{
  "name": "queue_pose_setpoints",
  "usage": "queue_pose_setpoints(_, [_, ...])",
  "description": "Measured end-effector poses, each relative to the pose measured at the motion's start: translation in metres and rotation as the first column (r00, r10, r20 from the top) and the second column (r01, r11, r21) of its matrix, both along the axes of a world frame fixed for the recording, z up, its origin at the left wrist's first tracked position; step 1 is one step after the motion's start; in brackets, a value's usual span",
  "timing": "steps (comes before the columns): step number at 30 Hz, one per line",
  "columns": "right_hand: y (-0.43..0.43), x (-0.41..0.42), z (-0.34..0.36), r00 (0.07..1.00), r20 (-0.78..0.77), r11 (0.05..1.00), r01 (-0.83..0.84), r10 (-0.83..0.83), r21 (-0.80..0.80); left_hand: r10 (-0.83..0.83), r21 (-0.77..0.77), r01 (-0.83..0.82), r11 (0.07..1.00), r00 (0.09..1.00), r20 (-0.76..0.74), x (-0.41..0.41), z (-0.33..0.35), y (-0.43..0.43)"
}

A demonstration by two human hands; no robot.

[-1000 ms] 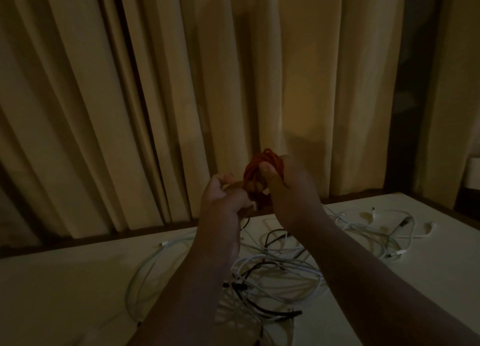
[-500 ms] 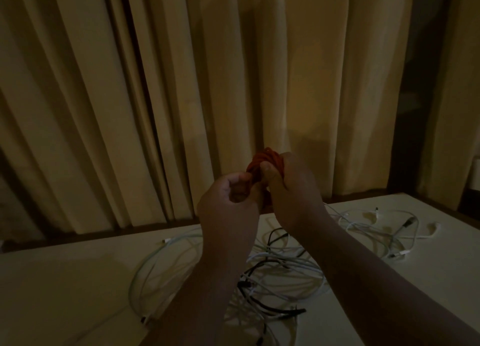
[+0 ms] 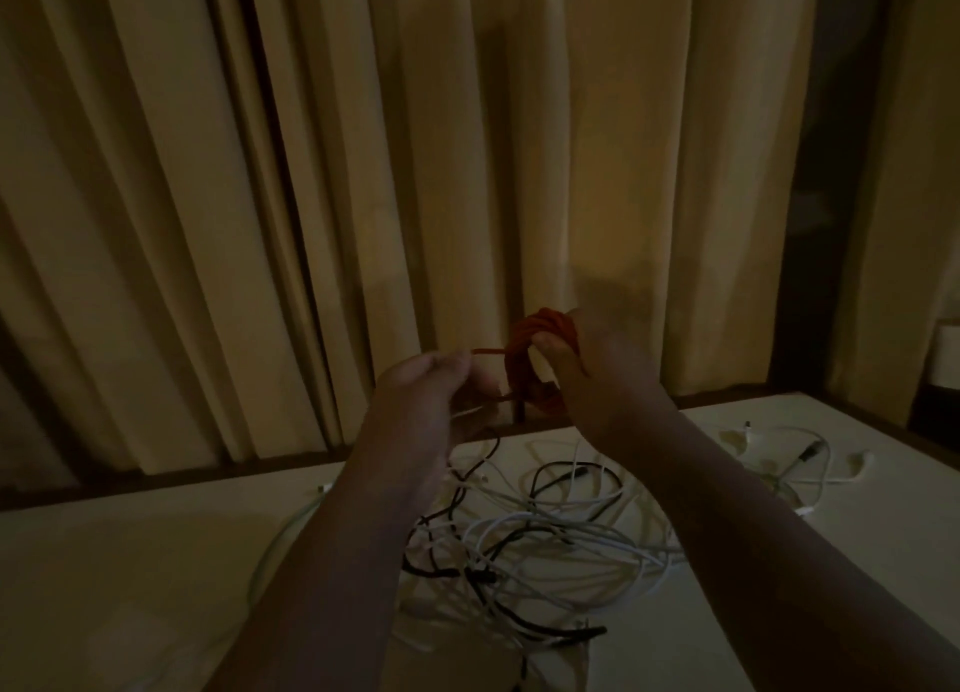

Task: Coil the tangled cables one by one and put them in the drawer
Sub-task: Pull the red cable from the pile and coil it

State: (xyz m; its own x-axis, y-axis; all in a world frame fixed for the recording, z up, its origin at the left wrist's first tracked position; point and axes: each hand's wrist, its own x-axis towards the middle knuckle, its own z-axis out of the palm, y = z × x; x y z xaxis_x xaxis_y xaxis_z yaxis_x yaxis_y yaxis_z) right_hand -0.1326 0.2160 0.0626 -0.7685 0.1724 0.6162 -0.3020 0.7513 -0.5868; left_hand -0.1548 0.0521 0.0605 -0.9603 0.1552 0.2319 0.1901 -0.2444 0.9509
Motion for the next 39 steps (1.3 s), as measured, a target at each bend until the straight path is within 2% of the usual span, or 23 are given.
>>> queue_pose_setpoints(1, [0.001,0.000,0.001,1.000,0.003,0.999,-0.028,0.028,-0.035,-0.096,0.146,0.082,0.986,0.992,0.088,0.000,0.002,-0.001])
queue_pose_setpoints(3, [0.002,0.001,0.003,0.995,0.011,0.989,-0.093,0.095,-0.113,-0.146,0.222,0.110,0.969,0.978,0.151,-0.001,0.001,-0.004])
queue_pose_setpoints(9, [0.007,0.003,0.006,0.957,0.083,0.909,-0.232,0.276,-0.346,-0.060,0.123,0.052,0.991,0.996,0.062,-0.010,0.000,-0.016])
queue_pose_setpoints(13, [0.005,0.003,0.007,0.917,0.137,0.847,-0.277,0.374,-0.453,-0.015,0.145,0.012,0.989,1.000,0.019,-0.014,0.002,-0.022])
queue_pose_setpoints(17, [0.007,0.002,0.007,0.861,0.211,0.833,-0.339,0.462,-0.437,-0.008,0.247,0.009,0.969,1.000,-0.003,-0.017,0.006,-0.028])
queue_pose_setpoints(20, [0.012,0.000,0.008,0.838,0.235,0.818,-0.352,0.492,-0.455,-0.011,0.261,0.014,0.965,1.000,-0.014,-0.019,0.007,-0.029])
queue_pose_setpoints(23, [0.017,0.003,0.009,0.832,0.279,0.842,-0.348,0.480,-0.412,-0.003,0.238,0.012,0.971,0.999,-0.036,-0.020,0.007,-0.029])
queue_pose_setpoints(26, [0.018,0.003,0.007,0.854,0.320,0.902,-0.329,0.411,-0.279,0.008,0.248,0.004,0.969,0.999,-0.048,-0.020,0.006,-0.028])
queue_pose_setpoints(28, [0.016,0.005,0.008,0.854,0.307,0.897,-0.338,0.419,-0.284,0.014,0.244,-0.003,0.970,0.999,-0.043,-0.020,0.003,-0.028])
queue_pose_setpoints(31, [0.013,0.010,0.011,0.816,0.180,0.769,-0.410,0.550,-0.491,0.075,0.108,-0.067,0.992,0.995,-0.072,-0.021,-0.005,-0.028])
queue_pose_setpoints(34, [0.011,0.011,0.010,0.802,0.079,0.667,-0.433,0.592,-0.607,0.220,-0.125,-0.264,0.956,0.932,-0.288,-0.031,-0.019,-0.022])
queue_pose_setpoints(37, [0.008,0.007,0.008,0.803,0.037,0.623,-0.431,0.594,-0.652,0.234,-0.232,-0.371,0.899,0.855,-0.462,-0.040,-0.036,-0.012])
queue_pose_setpoints(39, [0.003,0.003,0.004,0.808,0.045,0.630,-0.422,0.587,-0.652,0.240,-0.252,-0.391,0.885,0.847,-0.474,-0.040,-0.042,-0.005])
